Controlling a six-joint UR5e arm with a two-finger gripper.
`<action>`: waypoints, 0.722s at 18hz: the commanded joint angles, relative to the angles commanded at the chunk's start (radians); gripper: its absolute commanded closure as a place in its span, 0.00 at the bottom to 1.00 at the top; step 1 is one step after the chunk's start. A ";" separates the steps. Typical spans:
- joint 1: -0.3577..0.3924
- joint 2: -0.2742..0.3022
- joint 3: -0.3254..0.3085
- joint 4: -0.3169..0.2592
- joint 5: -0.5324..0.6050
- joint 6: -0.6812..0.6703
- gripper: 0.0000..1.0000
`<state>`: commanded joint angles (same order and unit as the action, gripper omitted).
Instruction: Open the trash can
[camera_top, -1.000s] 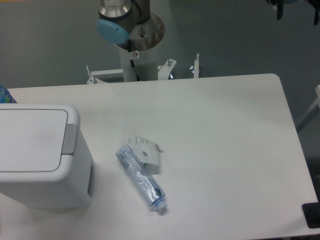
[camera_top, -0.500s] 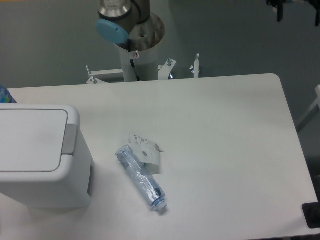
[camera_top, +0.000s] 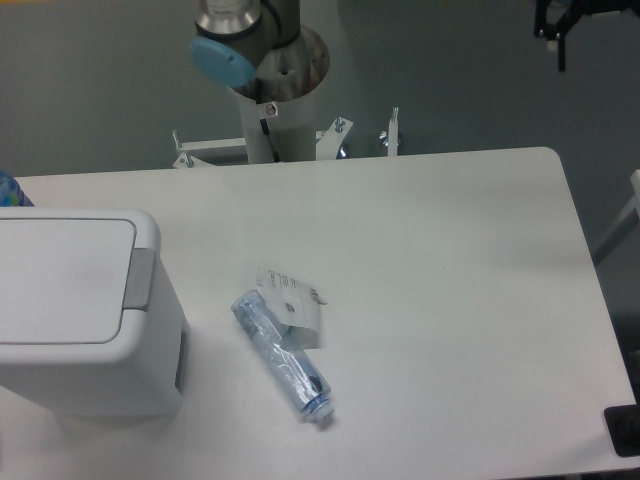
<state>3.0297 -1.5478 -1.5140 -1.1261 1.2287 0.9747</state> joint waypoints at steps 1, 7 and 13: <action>-0.023 0.000 0.003 0.006 -0.002 -0.064 0.00; -0.182 -0.028 0.041 0.008 -0.049 -0.505 0.00; -0.357 -0.067 0.029 0.000 -0.069 -0.683 0.00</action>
<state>2.6725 -1.6152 -1.4849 -1.1259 1.1597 0.2915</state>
